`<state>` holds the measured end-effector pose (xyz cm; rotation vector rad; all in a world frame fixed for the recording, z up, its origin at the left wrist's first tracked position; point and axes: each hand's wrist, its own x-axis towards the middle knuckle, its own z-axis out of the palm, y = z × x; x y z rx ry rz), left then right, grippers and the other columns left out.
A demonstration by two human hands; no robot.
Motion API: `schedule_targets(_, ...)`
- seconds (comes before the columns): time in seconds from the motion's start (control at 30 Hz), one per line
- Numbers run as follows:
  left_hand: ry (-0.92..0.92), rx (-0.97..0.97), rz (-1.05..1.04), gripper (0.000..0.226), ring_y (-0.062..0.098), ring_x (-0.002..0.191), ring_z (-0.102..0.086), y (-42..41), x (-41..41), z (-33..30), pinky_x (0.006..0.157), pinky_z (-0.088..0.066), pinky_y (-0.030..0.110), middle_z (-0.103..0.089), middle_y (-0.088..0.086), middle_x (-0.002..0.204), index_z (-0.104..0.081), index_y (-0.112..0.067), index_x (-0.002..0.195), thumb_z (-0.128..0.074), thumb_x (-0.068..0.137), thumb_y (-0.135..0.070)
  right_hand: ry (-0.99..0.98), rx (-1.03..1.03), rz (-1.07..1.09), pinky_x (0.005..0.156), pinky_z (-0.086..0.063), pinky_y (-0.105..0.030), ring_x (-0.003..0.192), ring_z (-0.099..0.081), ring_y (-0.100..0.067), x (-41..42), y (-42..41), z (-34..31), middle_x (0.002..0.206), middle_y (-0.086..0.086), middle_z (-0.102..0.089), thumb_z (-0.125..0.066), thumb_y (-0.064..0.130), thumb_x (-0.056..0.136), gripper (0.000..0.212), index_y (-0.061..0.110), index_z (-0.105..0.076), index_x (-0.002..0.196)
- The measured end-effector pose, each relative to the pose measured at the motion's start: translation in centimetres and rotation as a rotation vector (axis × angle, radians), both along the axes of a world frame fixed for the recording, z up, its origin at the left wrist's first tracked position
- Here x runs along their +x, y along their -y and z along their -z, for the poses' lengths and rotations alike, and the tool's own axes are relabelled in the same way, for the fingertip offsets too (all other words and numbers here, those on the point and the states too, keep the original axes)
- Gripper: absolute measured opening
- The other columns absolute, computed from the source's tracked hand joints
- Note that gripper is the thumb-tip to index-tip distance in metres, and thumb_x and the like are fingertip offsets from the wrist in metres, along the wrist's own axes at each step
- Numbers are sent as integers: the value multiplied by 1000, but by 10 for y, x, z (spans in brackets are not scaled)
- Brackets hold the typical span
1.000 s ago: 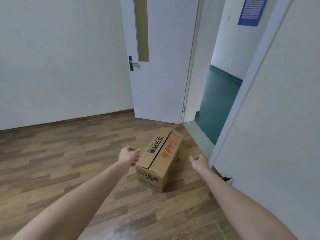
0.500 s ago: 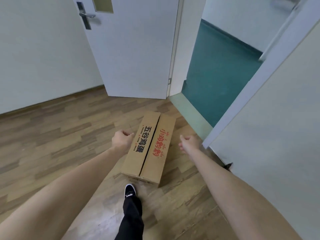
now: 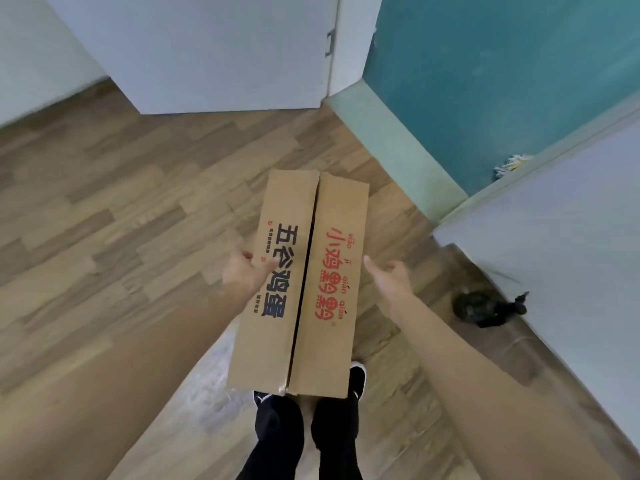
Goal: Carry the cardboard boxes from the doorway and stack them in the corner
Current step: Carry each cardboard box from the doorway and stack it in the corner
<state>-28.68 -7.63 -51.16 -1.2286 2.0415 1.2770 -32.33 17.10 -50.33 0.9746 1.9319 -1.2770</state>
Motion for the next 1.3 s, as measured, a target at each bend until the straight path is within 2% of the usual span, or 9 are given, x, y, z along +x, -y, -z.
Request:
schedule_targets(0.17,58,-3,-15,81,21,93,-57,6,-24,100,56,-40,27,-62,7,116,-38,-12,143,-79,81,-45,52,-49,13,117,-30,-53,150,-31,-33,-17,4,106,165,-12,-29,-80,42,84,107,14,-13,163)
schedule_targets(0.3,120,-21,-77,107,31,120,-58,9,-35,165,84,-53,43,-53,13,142,-27,-14,152,-87,70,-48,101,-68,18,118,-28,-53,152,-28,-31,-22,-3,173,167,-12,-26,-86,37,78,120,15,-5,163)
schedule_targets(0.43,132,-19,-84,102,32,124,-58,17,-46,199,76,-49,41,-54,11,141,-31,-14,147,-89,69,-44,115,-95,-12,117,-30,-54,148,-35,-31,-31,-4,212,162,-11,-35,-90,34,72,124,13,-8,163)
schedule_targets(0.5,123,-1,-68,94,29,122,-59,23,-53,213,83,-51,43,-58,7,134,-37,-15,143,-90,69,-40,108,-114,-21,110,-39,-51,142,-43,-30,-40,0,227,156,-10,-43,-91,32,72,117,12,-16,161)
schedule_targets(0.57,114,23,-50,89,28,119,-61,28,-60,221,92,-53,45,-60,3,125,-42,-15,138,-92,67,-36,85,-125,-17,99,-46,-46,135,-51,-28,-48,5,234,149,-7,-52,-92,32,69,111,14,-27,156)
schedule_targets(0.7,143,96,-58,81,29,110,-66,36,-65,232,94,-55,53,-65,4,118,-46,-20,121,-96,59,-34,92,-108,51,97,-52,-50,126,-59,-28,-54,16,245,137,-7,-59,-96,26,64,100,13,-40,145)
schedule_targets(0.83,136,125,-88,88,27,110,-64,37,-62,241,93,-55,50,-66,4,120,-49,-19,132,-96,59,-33,135,-115,86,97,-54,-55,117,-65,-29,-55,16,254,128,-8,-67,-100,28,54,97,12,-52,137)
schedule_targets(1.1,64,138,-149,74,22,107,-63,28,-59,240,84,-53,42,-66,-1,109,-51,-21,121,-95,62,-29,86,-126,109,98,-54,-51,114,-65,-25,-50,13,260,122,-4,-71,-99,28,58,87,14,-59,134)
schedule_targets(1.3,10,160,-137,83,18,90,-66,14,-59,185,61,-50,35,-70,2,108,-54,-17,130,-96,60,-29,64,-162,90,98,-53,-51,113,-65,-25,-52,-6,205,121,-5,-71,-98,28,58,87,13,-60,134)
